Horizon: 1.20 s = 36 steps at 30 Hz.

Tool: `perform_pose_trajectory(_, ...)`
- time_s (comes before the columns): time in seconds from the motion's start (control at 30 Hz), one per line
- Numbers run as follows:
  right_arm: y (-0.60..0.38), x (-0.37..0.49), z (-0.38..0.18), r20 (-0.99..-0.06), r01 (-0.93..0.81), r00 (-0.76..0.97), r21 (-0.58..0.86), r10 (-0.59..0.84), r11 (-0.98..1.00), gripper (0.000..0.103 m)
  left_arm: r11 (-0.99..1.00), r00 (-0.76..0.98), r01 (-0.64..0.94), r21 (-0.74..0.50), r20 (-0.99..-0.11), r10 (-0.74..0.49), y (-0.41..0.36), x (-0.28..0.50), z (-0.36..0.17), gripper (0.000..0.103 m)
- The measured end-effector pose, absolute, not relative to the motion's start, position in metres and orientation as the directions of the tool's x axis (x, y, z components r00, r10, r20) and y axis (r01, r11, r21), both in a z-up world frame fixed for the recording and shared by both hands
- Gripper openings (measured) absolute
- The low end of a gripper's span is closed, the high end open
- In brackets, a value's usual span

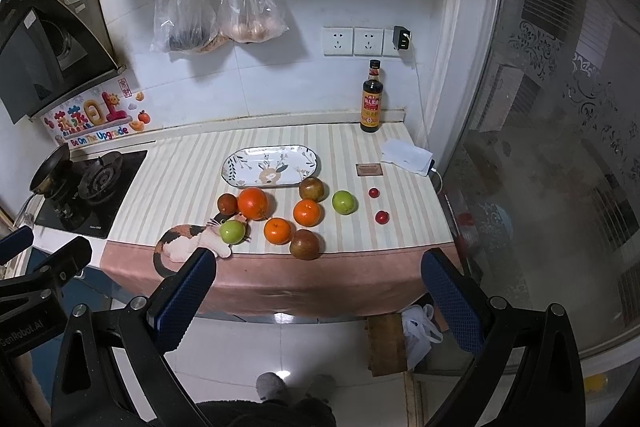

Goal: Organize fruits

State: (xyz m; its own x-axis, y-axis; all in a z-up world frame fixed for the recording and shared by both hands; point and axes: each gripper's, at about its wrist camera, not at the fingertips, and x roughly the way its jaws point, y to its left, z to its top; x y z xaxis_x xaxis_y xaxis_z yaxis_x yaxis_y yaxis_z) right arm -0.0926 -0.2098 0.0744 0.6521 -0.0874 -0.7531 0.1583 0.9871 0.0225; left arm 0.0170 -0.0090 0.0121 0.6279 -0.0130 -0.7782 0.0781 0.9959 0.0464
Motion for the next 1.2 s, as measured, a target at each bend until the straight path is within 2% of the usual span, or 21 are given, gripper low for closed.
perform_pose_trajectory(1.2, -0.201, -0.099, 0.083, -0.752, 0.144, 0.655, 0.022, -0.079, 0.989, 0.103, 0.997, 0.638, 0.073, 0.034, -0.77, -0.02, -0.001, 0.006, 0.015, 0.103)
